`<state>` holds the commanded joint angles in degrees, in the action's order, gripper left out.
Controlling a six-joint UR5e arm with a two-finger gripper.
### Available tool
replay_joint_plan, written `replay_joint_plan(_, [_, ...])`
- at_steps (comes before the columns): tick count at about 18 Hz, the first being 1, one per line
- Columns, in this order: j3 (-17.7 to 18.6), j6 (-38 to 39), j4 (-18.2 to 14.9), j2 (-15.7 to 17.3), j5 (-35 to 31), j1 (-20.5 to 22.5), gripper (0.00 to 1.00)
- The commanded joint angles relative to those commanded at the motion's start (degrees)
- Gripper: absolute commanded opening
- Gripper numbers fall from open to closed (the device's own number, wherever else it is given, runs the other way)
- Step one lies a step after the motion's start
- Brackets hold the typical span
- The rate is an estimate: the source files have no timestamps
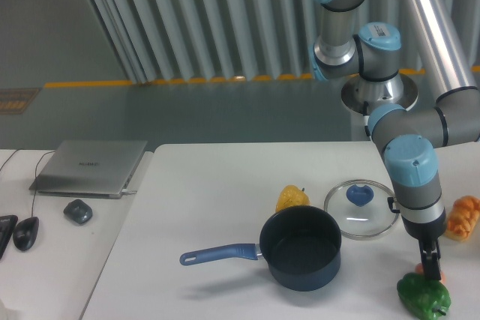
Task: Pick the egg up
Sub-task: 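Close the gripper around the small brown egg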
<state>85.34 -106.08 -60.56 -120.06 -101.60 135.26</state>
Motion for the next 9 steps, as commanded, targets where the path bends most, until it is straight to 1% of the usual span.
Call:
replay_joint_plan(3, [0.1, 0.1, 0.1, -0.1, -0.2, -0.1, 1.00])
replay_joint_plan(6, [0.1, 0.5, 1.4, -0.9, -0.3, -0.9, 1.00])
replay_joint_plan(9, [0.2, 1.4, 1.5, -0.8, -0.2, -1.1, 1.00])
